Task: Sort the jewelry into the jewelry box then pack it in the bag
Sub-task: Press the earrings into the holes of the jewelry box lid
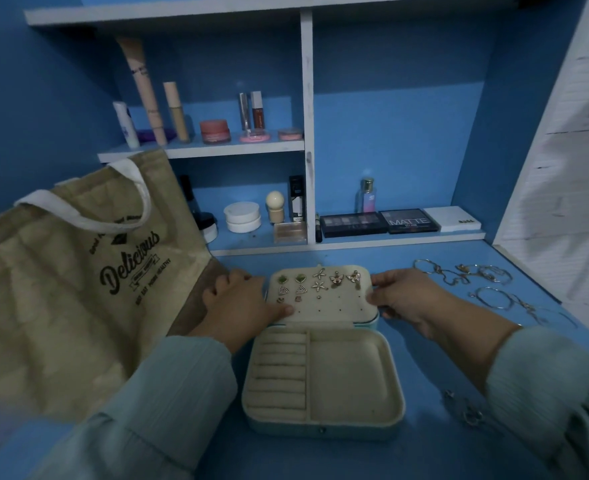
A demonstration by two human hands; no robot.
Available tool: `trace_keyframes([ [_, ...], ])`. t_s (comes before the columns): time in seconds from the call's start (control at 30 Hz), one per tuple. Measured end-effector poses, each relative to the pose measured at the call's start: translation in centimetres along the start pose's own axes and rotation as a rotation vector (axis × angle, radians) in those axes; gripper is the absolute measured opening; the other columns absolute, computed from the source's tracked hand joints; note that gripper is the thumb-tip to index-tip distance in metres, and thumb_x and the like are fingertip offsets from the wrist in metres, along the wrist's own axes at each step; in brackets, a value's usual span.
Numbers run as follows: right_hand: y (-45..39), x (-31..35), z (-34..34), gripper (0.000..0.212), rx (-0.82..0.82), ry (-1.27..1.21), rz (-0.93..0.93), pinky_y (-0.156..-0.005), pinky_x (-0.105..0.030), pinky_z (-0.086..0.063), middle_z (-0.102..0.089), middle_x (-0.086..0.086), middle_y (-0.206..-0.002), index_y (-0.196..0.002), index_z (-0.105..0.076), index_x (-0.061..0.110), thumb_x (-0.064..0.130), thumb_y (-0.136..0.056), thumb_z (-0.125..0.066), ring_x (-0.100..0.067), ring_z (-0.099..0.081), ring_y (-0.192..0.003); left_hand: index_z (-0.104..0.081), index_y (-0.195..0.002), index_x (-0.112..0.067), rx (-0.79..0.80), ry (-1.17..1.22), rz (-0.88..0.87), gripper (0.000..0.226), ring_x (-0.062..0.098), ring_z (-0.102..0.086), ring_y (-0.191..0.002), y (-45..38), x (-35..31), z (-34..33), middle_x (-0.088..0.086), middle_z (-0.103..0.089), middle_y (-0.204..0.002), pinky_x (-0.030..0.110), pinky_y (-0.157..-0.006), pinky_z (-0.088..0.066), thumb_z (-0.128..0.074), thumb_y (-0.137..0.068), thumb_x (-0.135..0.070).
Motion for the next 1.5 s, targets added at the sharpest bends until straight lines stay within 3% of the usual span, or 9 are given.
trace_keyframes([
  [0.3,0.0,-0.2,0.1,0.018,-0.094,0.123,0.024,-0.073,-0.032,-0.047,-0.064,-0.020,-0.084,-0.094,-0.069,0.000,-0.007,-0.083,-0.058,-0.023,-0.052,-0.070,-0.039,-0.139,-0.032,0.047,0.037,0.014,0.063,0.030,-0.028,-0.133,0.8,-0.1,-0.3,0.006,-0.034,-0.143,0.044,-0.106,-0.023,-0.050,-0.084,-0.061],
  [0.4,0.4,-0.4,0.3,0.019,-0.072,0.136,0.030,-0.067,-0.029,-0.045,-0.061,-0.018,-0.079,-0.098,-0.068,-0.006,-0.008,-0.082,-0.057,-0.022,-0.049,-0.067,-0.043,-0.136,-0.031,0.047,0.039,0.014,0.058,0.030,-0.032,-0.129,1.2,-0.2,-0.2,0.006,-0.039,-0.139,0.045,-0.104,-0.026,-0.048,-0.086,-0.059],
  [0.57,2.2,0.3,1.8,0.014,-0.037,0.092,0.045,-0.046,-0.015,-0.045,-0.059,-0.007,-0.063,-0.095,-0.067,0.004,-0.002,-0.084,-0.061,-0.010,-0.049,-0.047,-0.032,-0.142,-0.028,0.029,-0.089,-0.012,0.063,0.030,-0.024,-0.134,2.8,-1.3,0.3,0.007,-0.028,-0.146,0.046,-0.107,-0.020,-0.040,-0.088,-0.061],
  [0.73,5.0,0.3,4.3,0.010,0.046,0.410,0.098,-0.044,-0.015,-0.042,-0.055,-0.003,-0.055,-0.089,-0.069,0.006,0.006,-0.085,-0.060,-0.009,-0.046,-0.045,-0.037,-0.137,-0.038,-0.030,-0.073,-0.248,0.053,0.026,-0.020,-0.136,5.6,-5.0,0.6,0.001,-0.026,-0.148,0.044,-0.109,-0.014,-0.040,-0.089,-0.060],
  [0.9,8.2,-1.1,6.5,0.006,0.138,0.663,0.115,-0.047,-0.012,-0.039,-0.055,0.011,-0.047,-0.078,-0.068,0.020,0.018,-0.084,-0.066,0.002,-0.048,-0.043,-0.051,-0.125,-0.042,0.036,-0.057,-0.480,0.038,0.024,-0.027,-0.130,8.1,-10.1,-1.1,-0.003,-0.040,-0.138,0.043,-0.103,-0.018,-0.044,-0.090,-0.053],
  [1.0,9.5,-2.0,7.8,0.004,0.111,0.822,0.139,-0.052,-0.007,-0.039,-0.057,0.016,-0.061,-0.084,-0.069,0.026,0.024,-0.084,-0.066,0.004,-0.051,-0.054,-0.054,-0.122,-0.043,0.059,-0.076,-0.568,0.034,0.020,-0.031,-0.126,8.8,-12.3,-2.5,-0.006,-0.043,-0.135,0.041,-0.100,-0.017,-0.048,-0.090,-0.051],
  [1.17,10.9,-4.1,9.7,0.011,0.031,0.965,0.189,-0.076,-0.019,-0.041,-0.053,0.024,-0.076,-0.092,-0.070,0.025,0.022,-0.084,-0.063,-0.005,-0.054,-0.082,-0.056,-0.119,-0.045,-0.023,-0.160,-0.719,0.029,0.015,-0.033,-0.120,9.5,-14.7,-3.3,-0.011,-0.045,-0.130,0.039,-0.097,-0.017,-0.049,-0.092,-0.047],
  [1.33,12.0,-6.3,10.9,0.016,-0.046,0.929,0.235,-0.067,-0.010,-0.036,-0.052,0.018,-0.081,-0.100,-0.070,0.019,0.020,-0.084,-0.064,-0.003,-0.050,-0.079,-0.056,-0.118,-0.049,0.046,-0.290,-0.835,0.029,0.013,-0.035,-0.119,9.5,-16.7,-4.6,-0.017,-0.049,-0.127,0.035,-0.092,-0.017,-0.052,-0.089,-0.049],
  [1.5,13.0,-7.9,11.3,0.016,-0.140,0.852,0.258,-0.064,-0.008,-0.035,-0.055,0.011,-0.088,-0.100,-0.070,0.018,0.019,-0.086,-0.063,-0.004,-0.049,-0.081,-0.066,-0.095,-0.043,0.038,-0.178,-0.829,0.013,0.006,-0.042,-0.106,8.8,-16.8,-5.1,-0.020,-0.058,-0.106,0.031,-0.083,-0.013,-0.056,-0.088,-0.044],
])
Point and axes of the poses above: each hand's wrist, its own y-axis away from the middle knuckle, its own z-axis out of the back of the hand, x = y × z, the point moved 4 cm from there along -y, towards the middle knuckle
